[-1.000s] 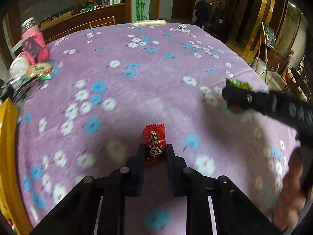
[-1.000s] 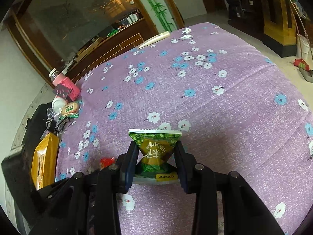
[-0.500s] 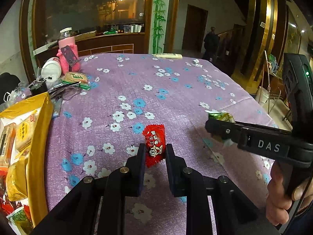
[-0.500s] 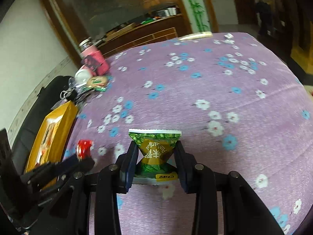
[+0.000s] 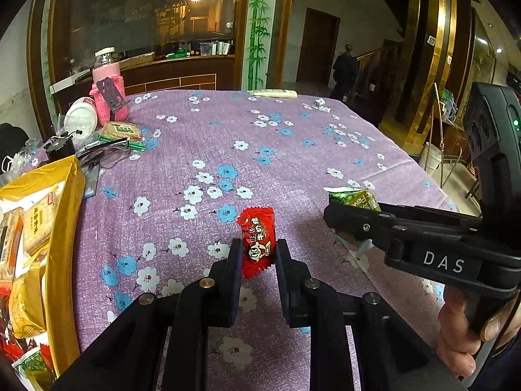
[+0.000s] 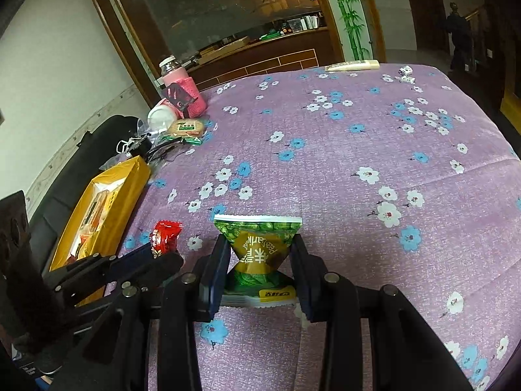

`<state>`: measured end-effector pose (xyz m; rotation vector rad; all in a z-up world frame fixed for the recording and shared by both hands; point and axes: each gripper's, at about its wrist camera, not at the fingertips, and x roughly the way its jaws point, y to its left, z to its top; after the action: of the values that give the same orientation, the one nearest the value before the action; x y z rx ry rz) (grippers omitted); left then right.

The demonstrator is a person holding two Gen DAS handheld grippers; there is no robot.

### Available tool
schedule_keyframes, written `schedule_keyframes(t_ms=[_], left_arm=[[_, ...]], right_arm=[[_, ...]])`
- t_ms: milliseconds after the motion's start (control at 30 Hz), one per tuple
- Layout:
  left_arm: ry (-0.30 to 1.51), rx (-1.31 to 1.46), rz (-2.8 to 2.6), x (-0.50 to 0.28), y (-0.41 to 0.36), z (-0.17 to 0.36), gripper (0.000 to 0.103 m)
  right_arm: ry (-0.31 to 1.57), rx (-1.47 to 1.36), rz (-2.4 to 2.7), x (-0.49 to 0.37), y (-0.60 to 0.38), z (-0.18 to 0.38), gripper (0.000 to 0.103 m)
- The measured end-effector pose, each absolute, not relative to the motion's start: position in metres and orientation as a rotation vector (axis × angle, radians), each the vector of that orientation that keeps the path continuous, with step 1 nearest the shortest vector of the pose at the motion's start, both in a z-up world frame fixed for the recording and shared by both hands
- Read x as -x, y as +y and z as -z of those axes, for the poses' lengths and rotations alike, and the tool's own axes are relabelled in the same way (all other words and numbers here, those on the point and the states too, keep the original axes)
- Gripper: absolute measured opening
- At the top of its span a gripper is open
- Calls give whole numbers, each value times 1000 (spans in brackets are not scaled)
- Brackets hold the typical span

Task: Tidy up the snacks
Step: 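Carry the held candies over the white box with both tools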

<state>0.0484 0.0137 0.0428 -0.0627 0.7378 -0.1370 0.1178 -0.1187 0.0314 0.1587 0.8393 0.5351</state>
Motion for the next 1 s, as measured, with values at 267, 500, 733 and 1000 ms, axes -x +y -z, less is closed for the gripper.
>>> schedule_keyframes(t_ms=[267, 500, 733, 1000], left_arm=[[727, 80, 138, -47, 17, -46, 19], [699, 112, 154, -38, 23, -61, 19], [637, 141, 194, -5, 43, -89, 19], [601, 208, 123, 32, 105, -91, 19]], right_arm=[[830, -182, -505, -119, -126, -30, 36], [850, -199, -395, -125, -132, -28, 36], [828, -247, -432, -81, -113, -45, 36], [828, -230, -528, -48, -66, -54, 36]])
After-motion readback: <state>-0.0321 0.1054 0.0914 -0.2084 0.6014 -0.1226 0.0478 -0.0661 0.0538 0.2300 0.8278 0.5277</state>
